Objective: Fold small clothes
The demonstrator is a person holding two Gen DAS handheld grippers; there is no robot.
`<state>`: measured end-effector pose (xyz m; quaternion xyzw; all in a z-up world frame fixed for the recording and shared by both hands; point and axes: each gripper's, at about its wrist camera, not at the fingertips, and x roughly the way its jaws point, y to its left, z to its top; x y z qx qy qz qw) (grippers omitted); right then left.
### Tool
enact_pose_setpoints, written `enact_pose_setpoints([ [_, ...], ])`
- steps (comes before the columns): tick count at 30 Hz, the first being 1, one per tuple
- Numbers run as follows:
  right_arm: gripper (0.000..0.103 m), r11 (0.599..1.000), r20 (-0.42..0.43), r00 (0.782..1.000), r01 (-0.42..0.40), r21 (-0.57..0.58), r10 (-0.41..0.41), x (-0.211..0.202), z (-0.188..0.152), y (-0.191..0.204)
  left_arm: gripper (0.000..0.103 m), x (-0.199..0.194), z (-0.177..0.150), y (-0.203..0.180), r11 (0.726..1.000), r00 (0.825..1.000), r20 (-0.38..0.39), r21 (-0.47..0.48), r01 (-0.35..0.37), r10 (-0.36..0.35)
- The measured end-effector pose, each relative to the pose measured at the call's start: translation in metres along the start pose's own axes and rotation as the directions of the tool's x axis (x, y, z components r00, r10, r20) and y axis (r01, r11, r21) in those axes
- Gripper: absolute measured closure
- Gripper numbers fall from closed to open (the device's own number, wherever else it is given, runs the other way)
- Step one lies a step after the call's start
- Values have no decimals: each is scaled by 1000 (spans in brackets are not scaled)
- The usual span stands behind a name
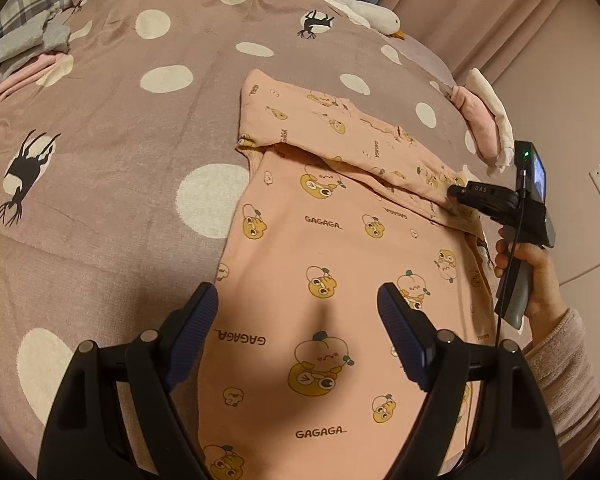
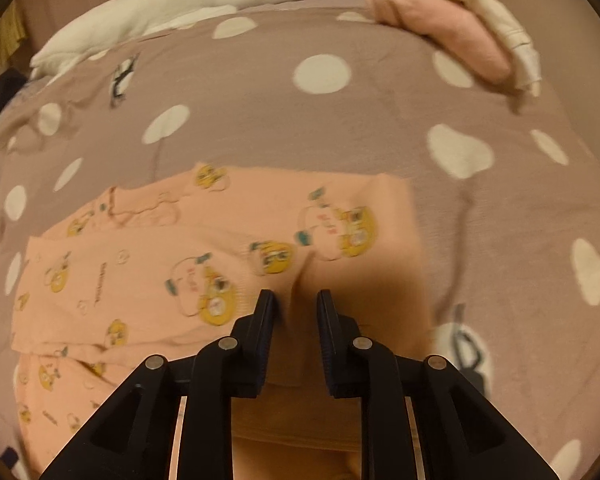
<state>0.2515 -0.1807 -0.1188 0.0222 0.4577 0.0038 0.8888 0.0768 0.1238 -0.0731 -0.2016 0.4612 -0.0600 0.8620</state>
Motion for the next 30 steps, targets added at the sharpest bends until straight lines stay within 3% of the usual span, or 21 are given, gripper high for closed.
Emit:
enact_pose_setpoints([
  [3, 84, 1000, 52, 999, -13, -5, 13, -11, 3, 1, 21, 1, 0, -4, 1000, 1000, -2, 13, -1, 1],
  [6, 84, 995, 95, 991, -87, -47, 91, -21, 3, 13, 21, 3, 0, -8, 1000, 1000, -6, 17, 2, -2],
  [10, 84, 982, 72, 984, -154, -111, 163, -18, -2, 34, 21, 3, 0, -12, 1000, 1000, -11, 30, 2, -2],
  [16, 84, 988, -29, 993, -113, -104, 110, 6, -13, 33, 21, 3, -1, -13, 999, 1000, -10, 39, -7, 8],
  [18, 84, 989, -23, 992, -122, -84, 121, 1, -12, 25, 21, 3, -1, -14, 999, 1000, -10, 42, -8, 9],
  [23, 84, 996, -15, 1000, 7, -93, -9, -7, -15, 10, 21, 5, -3, -19, 999, 1000, -14, 51, 0, 1],
  [30, 78, 997, 22, 1000, -6, -74, 8, -38, -39, -5, 21, 4, -8, -28, 998, 1000, -22, 65, 4, -2],
])
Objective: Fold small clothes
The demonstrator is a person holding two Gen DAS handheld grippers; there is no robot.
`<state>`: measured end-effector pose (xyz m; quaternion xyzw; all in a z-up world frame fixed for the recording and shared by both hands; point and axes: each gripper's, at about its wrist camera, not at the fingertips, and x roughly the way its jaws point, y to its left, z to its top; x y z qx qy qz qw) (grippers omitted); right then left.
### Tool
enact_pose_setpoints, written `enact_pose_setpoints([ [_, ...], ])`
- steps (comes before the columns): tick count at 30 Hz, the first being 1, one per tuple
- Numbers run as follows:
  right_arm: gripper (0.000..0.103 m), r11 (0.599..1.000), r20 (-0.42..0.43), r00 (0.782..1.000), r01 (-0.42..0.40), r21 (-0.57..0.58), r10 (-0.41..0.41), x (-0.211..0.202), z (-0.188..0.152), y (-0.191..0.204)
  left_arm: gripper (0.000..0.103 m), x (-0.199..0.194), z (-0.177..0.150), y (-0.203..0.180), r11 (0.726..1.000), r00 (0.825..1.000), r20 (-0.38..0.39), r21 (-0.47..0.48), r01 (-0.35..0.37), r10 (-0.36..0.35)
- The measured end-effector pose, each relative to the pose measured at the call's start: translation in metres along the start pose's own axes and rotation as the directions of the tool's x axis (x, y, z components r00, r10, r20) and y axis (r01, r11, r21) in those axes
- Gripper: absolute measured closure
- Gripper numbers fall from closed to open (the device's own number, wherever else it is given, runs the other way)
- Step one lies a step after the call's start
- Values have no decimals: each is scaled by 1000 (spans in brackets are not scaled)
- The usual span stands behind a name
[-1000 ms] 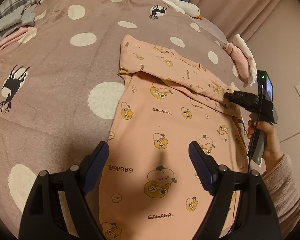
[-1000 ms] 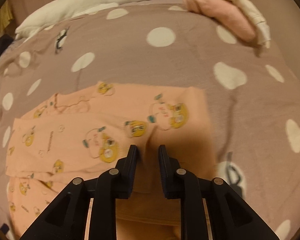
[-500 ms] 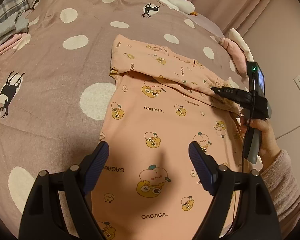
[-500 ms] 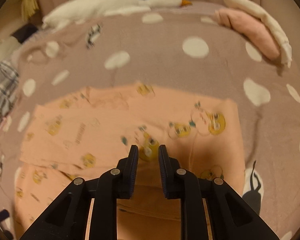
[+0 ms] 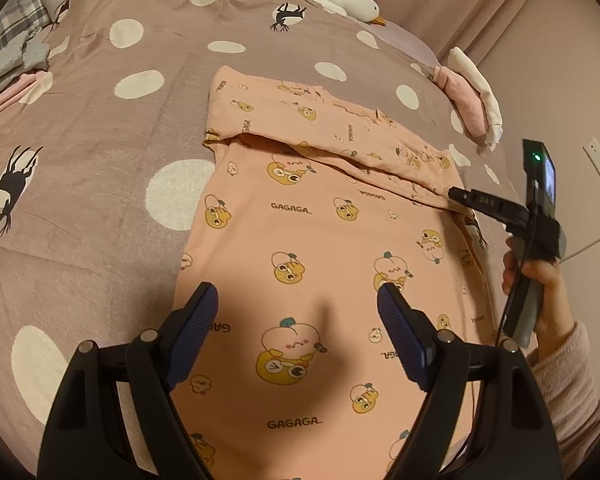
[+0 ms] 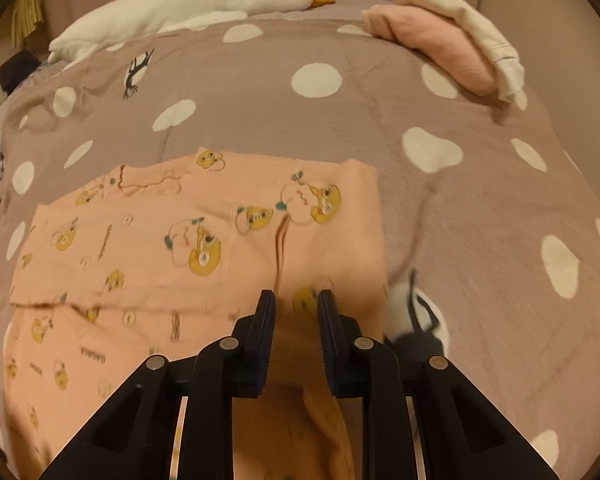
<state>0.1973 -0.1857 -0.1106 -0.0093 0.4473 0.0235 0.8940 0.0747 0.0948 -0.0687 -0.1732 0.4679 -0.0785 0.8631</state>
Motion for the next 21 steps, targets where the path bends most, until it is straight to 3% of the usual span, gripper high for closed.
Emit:
enact_pose_setpoints([
  [6, 50, 992, 32, 992, -120, -24, 121, -29, -31, 10, 21, 2, -8, -10, 999, 1000, -12, 38, -14, 15],
  [11, 50, 981, -3, 983, -182, -70, 182, -45, -62, 25, 21, 11, -21, -20, 992, 998, -16, 109, -56, 58],
  [18, 50, 979, -65, 992, -119, -165, 109, -52, -103, 40, 21, 34, -46, -19, 981, 989, -88, 164, -102, 117],
  [21, 50, 976, -63, 995, -86, -199, 74, -60, -121, 40, 20, 31, -57, -24, 967, 986, -77, 217, -131, 151],
])
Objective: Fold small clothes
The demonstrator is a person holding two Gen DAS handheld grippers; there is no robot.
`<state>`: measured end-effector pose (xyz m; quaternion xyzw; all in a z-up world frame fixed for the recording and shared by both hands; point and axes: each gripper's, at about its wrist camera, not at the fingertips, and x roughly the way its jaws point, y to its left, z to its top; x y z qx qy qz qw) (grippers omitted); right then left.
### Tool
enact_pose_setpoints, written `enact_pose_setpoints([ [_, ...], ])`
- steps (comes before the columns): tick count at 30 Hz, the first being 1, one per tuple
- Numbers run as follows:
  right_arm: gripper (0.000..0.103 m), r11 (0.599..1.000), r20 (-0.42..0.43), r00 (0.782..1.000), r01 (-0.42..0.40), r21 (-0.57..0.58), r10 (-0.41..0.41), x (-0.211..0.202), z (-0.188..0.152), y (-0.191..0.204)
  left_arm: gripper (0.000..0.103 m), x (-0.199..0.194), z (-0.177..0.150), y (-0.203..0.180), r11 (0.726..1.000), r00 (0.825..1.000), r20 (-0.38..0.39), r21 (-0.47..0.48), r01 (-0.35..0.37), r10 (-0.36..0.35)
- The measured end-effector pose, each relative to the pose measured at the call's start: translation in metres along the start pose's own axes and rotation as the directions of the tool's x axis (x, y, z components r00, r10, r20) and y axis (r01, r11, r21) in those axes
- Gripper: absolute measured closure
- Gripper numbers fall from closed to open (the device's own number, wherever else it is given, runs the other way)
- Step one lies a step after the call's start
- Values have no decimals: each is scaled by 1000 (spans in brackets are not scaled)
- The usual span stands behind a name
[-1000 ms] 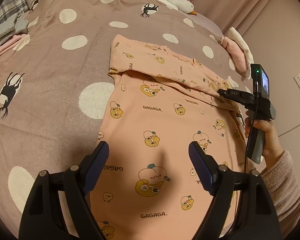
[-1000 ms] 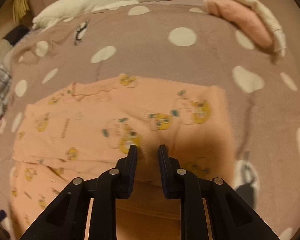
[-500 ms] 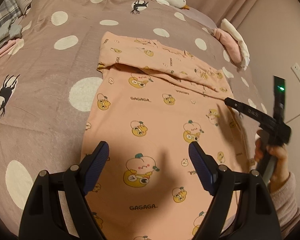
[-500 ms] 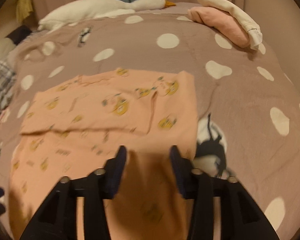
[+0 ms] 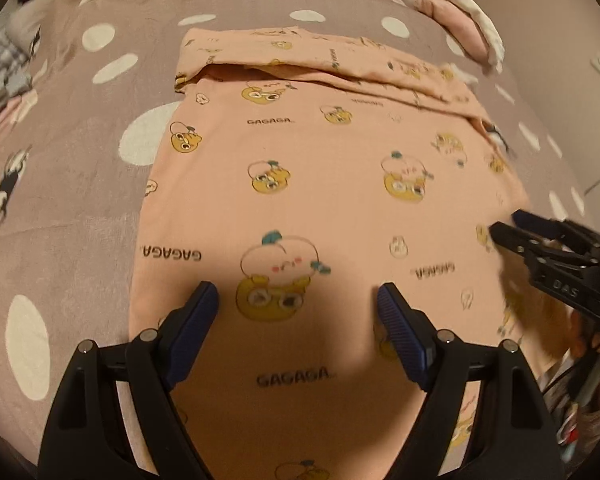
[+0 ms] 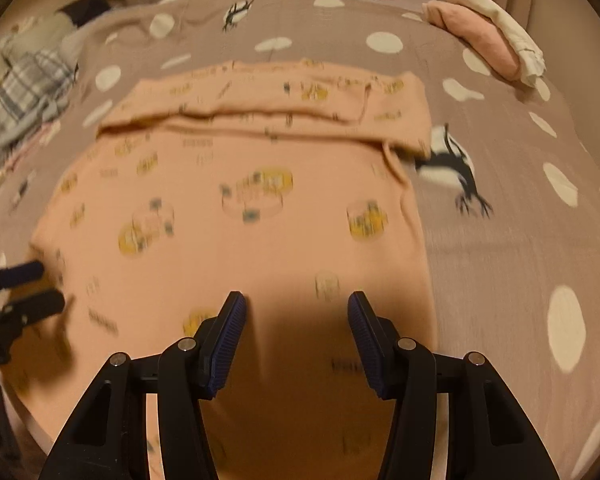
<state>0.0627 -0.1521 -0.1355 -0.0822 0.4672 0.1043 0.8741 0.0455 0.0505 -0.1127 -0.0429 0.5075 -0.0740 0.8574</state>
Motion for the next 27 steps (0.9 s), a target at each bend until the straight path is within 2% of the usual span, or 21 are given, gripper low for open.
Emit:
enact_pose_setpoints([
  [4, 42, 998, -7, 1000, 31, -46, -31, -9, -18, 1, 14, -2, -12, -4, 999, 1000, -4, 33, -11, 11],
  [7, 38, 999, -17, 1000, 18, -29, -18, -15, -29, -7, 12, -4, -20, -5, 999, 1000, -2, 51, -15, 15],
  [12, 36, 1000, -41, 999, -8, 9, 9, -26, -45, -21, 12, -13, -34, -3, 998, 1000, -21, 67, 1, 1],
  [15, 36, 1000, -57, 998, -5, 3, 5, -35, -54, -23, 12, -22, -43, 2, 998, 998, -44, 55, 41, -38],
  [17, 36, 999, -67, 997, 43, -2, -43, -40, -58, -27, 12, -31, -47, 14, 996, 995, -56, 3, 87, -87],
  [20, 36, 993, -19, 994, 106, 60, -105, -56, -63, -41, 12, -43, -48, 35, 986, 991, -37, -106, 127, -132],
  [21, 36, 992, -3, 995, 100, 82, -100, -60, -62, -45, 12, -46, -48, 40, 982, 990, -28, -134, 130, -135],
  [24, 36, 992, 52, 999, 7, 124, -13, -68, -56, -45, 14, -47, -43, 56, 973, 996, -4, -214, 90, -93],
  [25, 36, 992, 59, 998, -44, 119, 37, -68, -52, -41, 14, -46, -42, 58, 969, 996, -4, -231, 90, -94],
  [27, 36, 988, 51, 994, -101, 117, 96, -62, -47, -36, 14, -44, -41, 68, 948, 990, 11, -287, 139, -142],
])
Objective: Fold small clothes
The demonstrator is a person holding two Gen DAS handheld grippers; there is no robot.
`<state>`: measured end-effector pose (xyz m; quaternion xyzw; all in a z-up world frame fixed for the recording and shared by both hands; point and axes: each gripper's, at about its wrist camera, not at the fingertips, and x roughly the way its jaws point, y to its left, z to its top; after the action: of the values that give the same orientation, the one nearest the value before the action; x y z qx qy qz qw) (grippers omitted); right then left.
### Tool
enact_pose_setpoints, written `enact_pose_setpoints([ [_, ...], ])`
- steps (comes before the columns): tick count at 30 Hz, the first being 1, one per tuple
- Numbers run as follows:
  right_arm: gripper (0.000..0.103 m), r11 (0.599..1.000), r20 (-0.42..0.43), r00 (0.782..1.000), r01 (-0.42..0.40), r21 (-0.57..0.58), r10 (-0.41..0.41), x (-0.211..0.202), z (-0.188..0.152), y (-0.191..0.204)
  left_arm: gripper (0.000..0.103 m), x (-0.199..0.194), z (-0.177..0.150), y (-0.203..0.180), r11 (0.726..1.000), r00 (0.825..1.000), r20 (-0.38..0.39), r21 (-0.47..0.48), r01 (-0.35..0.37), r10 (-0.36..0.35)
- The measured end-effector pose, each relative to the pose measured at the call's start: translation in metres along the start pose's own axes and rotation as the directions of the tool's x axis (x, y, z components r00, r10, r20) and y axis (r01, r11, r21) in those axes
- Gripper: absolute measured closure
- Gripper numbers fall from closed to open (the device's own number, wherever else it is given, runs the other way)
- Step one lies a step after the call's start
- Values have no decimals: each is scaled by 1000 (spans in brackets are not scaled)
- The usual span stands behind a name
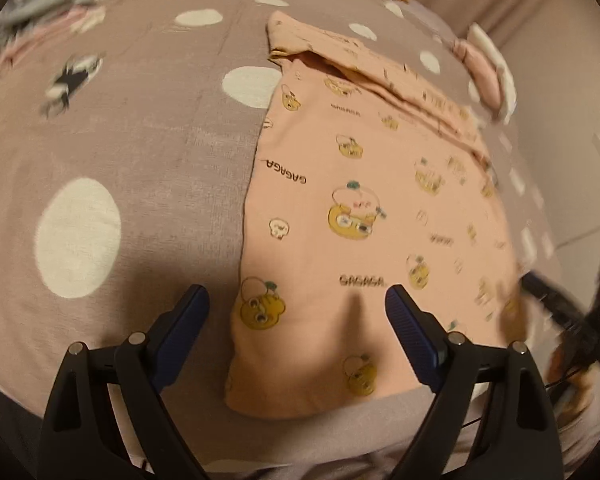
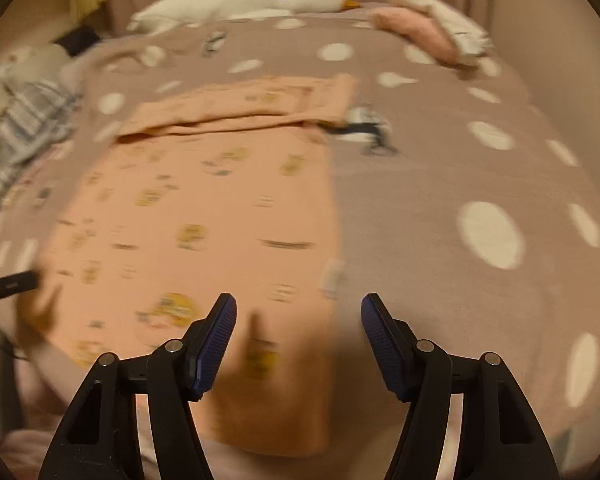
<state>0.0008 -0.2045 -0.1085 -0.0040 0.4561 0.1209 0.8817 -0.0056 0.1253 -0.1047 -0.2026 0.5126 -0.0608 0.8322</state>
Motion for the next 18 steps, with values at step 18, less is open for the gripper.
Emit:
enact_pose_setpoints([
  [18, 36, 855, -66, 943, -264, 447, 325, 3, -30, -95, 17, 3, 4, 30, 902, 912, -75, -200, 383, -404],
])
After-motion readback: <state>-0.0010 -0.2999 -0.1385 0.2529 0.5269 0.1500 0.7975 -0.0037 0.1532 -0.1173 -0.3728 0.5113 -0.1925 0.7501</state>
